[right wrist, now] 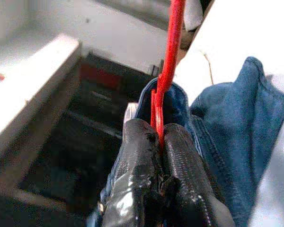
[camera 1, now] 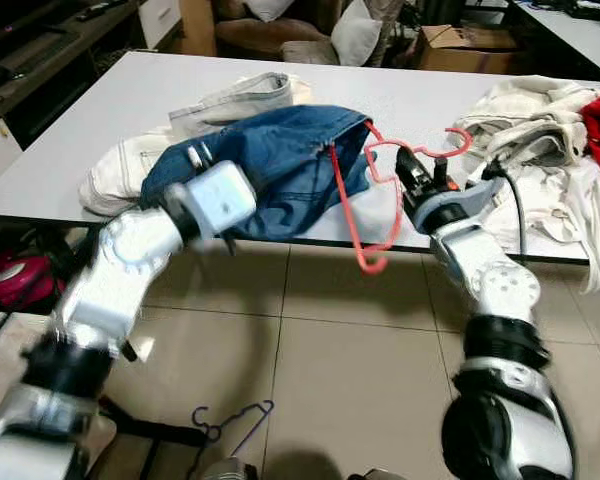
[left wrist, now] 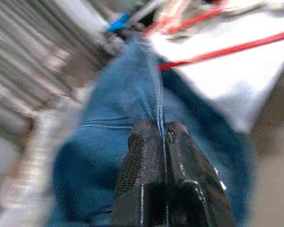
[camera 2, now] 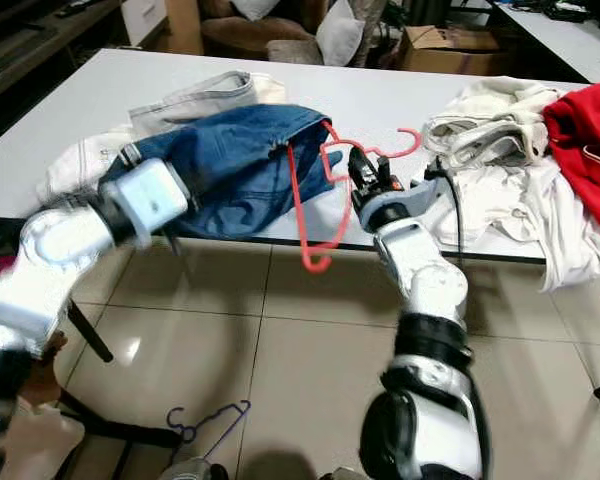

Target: Hang hanger

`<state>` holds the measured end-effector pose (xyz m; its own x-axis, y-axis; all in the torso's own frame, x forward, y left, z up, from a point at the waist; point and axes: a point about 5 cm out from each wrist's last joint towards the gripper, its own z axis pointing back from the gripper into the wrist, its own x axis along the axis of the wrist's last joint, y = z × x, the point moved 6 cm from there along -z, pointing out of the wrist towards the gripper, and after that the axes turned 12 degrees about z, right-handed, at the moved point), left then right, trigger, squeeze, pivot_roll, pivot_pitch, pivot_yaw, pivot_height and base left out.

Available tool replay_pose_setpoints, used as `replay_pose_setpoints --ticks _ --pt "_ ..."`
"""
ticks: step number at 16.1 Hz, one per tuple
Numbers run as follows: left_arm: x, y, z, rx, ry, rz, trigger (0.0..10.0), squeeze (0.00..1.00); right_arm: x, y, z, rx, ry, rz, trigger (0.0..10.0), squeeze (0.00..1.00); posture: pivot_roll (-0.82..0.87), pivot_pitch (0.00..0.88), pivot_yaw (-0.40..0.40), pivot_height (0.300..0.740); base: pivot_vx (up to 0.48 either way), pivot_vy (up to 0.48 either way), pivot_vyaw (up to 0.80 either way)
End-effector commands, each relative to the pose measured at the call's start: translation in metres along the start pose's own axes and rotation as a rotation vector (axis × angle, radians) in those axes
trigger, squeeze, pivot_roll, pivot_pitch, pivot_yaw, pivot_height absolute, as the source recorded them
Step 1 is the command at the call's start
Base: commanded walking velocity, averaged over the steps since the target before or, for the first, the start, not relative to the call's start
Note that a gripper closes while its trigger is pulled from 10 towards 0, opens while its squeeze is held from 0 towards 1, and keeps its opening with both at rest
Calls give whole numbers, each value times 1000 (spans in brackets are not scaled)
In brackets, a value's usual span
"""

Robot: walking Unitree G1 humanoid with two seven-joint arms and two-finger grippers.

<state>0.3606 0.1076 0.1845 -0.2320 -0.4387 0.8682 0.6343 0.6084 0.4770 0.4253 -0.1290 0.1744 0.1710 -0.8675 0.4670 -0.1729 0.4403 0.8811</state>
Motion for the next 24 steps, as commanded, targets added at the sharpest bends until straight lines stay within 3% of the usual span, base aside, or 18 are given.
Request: replay_pose_setpoints --ticks 1,3,4,6,9,11,14,15,16,19,20,21,24 --pt "7 -20 -3 -73 -10 88 0 0 6 3 -6 -7 -57 -48 10000 0 -4 0 -22 740 0 0 0" --pt "10 -49 -8 -133 -37 243 0 0 7 11 -18 -9 -120 -146 10000 0 3 0 -26 740 0 0 0" --pt "13 -52 -9 -138 -54 275 0 0 7 12 -20 -10 -128 -154 10000 0 4 0 -27 740 0 0 0" --pt "45 -56 -18 -127 -189 479 0 0 0 16 -29 -40 -127 -112 10000 0 12 4 -40 740 0 0 0" --pt "69 -54 -22 -113 -273 622 0 0 -8 21 -36 -48 -141 -80 10000 0 14 4 -46 740 0 0 0" --pt "63 -40 -18 -61 -242 607 0 0 -12 23 -38 -44 -138 -43 10000 0 17 4 -51 740 0 0 0" --pt "68 -36 -10 -98 -242 633 0 0 -11 17 -39 -64 -146 -22 10000 0 27 2 -58 740 0 0 0" --pt "67 -35 -8 -108 -226 613 0 0 -11 16 -39 -68 -147 -21 10000 0 34 1 -62 740 0 0 0" --pt "55 -26 -6 -95 -162 522 0 0 -9 14 -39 -72 -151 -20 10000 0 42 0 -64 740 0 0 0" --pt "54 -15 -4 -85 -141 516 0 0 -6 9 -39 -86 -162 -18 10000 0 50 0 -60 740 0 0 0" --pt "58 -18 -3 -115 -149 526 0 0 -5 8 -39 -93 -168 -13 10000 0 51 0 -58 740 0 0 0" --pt "67 -34 -3 -206 -157 547 0 0 -1 5 -39 -113 -187 -15 10000 0 52 0 -56 740 0 0 0" --pt "85 -53 -9 -291 -209 600 0 0 1 3 -40 -146 -199 13 10000 0 57 0 -55 740 0 0 0"
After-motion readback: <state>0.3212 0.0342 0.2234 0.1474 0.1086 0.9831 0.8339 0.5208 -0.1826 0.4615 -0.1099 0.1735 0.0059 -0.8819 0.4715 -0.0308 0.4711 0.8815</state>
